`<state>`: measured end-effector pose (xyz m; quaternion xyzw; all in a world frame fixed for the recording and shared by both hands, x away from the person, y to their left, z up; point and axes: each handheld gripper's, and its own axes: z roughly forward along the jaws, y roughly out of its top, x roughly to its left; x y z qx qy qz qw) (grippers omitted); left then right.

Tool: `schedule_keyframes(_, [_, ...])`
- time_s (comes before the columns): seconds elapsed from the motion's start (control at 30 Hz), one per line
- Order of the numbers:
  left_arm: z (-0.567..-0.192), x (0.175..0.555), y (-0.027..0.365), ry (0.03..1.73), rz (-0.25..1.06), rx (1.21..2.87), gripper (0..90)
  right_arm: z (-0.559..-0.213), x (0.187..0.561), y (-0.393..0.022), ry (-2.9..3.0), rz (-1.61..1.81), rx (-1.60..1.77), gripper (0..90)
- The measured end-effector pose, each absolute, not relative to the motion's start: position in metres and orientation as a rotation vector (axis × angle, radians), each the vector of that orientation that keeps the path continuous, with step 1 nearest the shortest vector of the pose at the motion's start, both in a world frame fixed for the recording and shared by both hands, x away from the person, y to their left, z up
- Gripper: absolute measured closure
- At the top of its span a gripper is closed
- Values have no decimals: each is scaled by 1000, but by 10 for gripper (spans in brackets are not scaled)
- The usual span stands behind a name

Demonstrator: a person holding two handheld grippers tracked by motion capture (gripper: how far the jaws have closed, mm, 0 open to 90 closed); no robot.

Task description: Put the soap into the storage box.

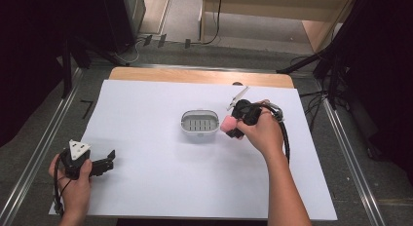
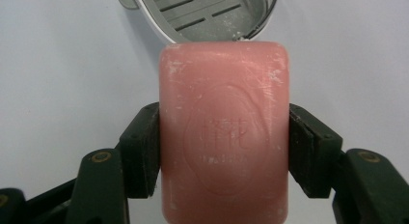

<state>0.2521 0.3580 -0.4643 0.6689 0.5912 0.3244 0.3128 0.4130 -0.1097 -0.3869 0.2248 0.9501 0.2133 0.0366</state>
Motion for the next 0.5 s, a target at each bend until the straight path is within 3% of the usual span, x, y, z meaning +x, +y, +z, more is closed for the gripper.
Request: schedule_keyframes(0.5, [-464,252,357,1562,858,1770,1,-376,422,-82,2943,678,594,385])
